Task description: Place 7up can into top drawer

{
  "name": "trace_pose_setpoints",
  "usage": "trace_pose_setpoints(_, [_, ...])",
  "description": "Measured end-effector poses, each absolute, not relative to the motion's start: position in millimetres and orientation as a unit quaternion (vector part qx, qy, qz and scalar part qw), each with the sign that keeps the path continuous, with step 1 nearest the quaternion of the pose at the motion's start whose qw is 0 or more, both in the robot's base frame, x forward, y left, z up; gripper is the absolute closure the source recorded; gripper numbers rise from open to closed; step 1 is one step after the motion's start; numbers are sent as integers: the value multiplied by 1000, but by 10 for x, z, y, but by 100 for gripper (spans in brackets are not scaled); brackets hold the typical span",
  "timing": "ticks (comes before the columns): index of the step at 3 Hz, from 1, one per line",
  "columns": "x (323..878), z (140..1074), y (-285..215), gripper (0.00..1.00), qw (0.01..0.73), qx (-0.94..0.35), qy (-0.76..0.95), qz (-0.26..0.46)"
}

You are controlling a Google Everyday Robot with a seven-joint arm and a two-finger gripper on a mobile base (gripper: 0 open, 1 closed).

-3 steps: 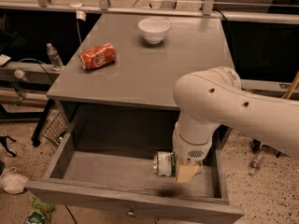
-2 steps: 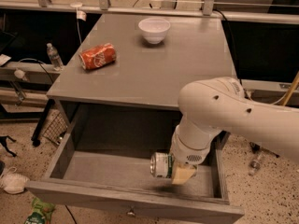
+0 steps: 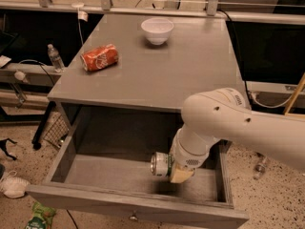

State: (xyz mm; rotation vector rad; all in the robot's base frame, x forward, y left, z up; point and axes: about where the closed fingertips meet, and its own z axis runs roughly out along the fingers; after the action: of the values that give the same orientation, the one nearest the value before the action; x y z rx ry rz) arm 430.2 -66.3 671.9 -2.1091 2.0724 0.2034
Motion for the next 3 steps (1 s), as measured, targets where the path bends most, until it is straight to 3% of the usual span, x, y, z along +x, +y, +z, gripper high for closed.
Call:
trace_pose_setpoints(2, [4513,6311,-629,100,64,-721,688,53])
trace_pose_setpoints(3, [4513,6290,-625,77,62,-722,687,53])
